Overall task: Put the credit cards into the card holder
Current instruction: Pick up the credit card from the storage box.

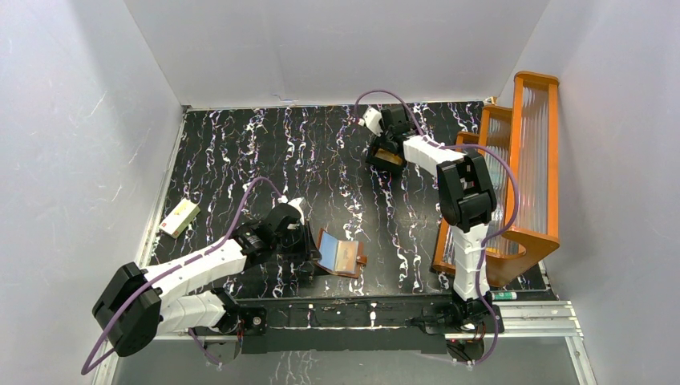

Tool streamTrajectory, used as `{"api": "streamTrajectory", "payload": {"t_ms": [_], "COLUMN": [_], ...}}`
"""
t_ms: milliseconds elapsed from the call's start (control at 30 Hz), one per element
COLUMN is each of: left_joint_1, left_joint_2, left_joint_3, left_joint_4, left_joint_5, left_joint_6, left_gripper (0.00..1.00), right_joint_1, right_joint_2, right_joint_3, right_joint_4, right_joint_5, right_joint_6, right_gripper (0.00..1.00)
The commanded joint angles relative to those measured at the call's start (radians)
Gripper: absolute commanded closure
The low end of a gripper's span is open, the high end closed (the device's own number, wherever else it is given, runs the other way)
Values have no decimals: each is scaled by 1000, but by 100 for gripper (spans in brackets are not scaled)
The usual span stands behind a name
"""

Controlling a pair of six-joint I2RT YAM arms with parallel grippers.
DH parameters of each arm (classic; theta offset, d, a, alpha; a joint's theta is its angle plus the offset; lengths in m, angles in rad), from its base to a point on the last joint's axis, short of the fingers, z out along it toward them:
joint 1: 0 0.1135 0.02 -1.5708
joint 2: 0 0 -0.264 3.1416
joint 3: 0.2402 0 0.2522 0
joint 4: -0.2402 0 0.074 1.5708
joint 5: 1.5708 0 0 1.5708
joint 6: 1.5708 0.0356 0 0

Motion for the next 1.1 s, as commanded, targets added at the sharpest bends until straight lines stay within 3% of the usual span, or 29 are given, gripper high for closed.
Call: {"api": "streamTrajectory", "payload": {"t_ms": [0, 233, 400, 600, 667, 1067], "left_joint_1": [6, 4, 5, 5, 5, 4], "left_joint_2": [-29, -28, -28, -17, -10, 2], "left_joint_3": [-11, -5, -4, -1, -2, -10], "left_joint_4": [4, 5, 5, 7, 7, 3], "left_joint_5": [1, 2, 3, 2, 0, -35], "left_joint_6": [1, 2, 1, 2, 1, -26], "left_gripper": [90, 89, 89, 89, 89, 88], "right_joint_1": [-17, -28, -42, -42, -44, -41], "right_joint_2": [-60, -72, -66, -79, -89, -165], "right_joint_3": [53, 68, 95, 95, 99, 128], "right_joint_4": [1, -26, -64, -67, -81, -199], "right_joint_5": [-12, -32, -66, -68, -79, -151], "right_joint_6": [39, 61, 77, 82, 82, 144], "right_gripper": [79, 75, 86, 85, 100, 100]}}
